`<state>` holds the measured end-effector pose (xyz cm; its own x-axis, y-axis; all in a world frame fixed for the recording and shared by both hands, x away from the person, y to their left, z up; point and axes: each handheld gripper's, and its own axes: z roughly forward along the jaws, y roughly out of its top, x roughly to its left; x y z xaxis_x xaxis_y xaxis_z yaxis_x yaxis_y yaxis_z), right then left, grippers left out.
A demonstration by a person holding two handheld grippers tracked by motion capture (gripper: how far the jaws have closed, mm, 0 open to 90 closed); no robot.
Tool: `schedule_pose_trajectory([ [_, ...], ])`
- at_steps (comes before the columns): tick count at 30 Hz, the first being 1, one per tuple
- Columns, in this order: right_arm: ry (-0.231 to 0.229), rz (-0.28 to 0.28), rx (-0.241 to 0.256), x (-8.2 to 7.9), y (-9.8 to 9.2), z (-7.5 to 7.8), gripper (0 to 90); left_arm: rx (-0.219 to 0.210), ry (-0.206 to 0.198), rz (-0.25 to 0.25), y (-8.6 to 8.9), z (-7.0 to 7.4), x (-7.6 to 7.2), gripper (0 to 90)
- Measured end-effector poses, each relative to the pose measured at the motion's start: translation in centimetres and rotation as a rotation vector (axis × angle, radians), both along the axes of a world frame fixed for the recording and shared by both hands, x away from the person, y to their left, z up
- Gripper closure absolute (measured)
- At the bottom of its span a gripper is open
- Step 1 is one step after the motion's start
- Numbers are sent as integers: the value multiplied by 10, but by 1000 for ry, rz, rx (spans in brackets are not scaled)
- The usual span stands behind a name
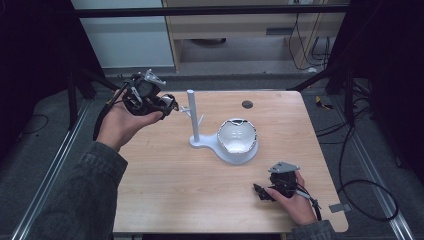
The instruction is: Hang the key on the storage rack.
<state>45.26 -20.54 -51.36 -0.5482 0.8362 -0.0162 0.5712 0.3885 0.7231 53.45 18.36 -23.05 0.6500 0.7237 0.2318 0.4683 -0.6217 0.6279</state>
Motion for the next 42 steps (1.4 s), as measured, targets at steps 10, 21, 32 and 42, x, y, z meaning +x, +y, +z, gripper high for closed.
schedule_pose_trajectory([
  [10,0,0,-1,0,0,0,4,-13,-5,5,-4,-3,5,487],
  [21,2,0,0,0,0,0,4,-10,-6,1,-11,-10,8,487],
  [32,5,-1,3,0,0,0,4,0,-2,-16,-4,-19,-8,487],
  [42,2,0,5,0,0,0,4,18,1,-32,-4,-26,-21,487],
])
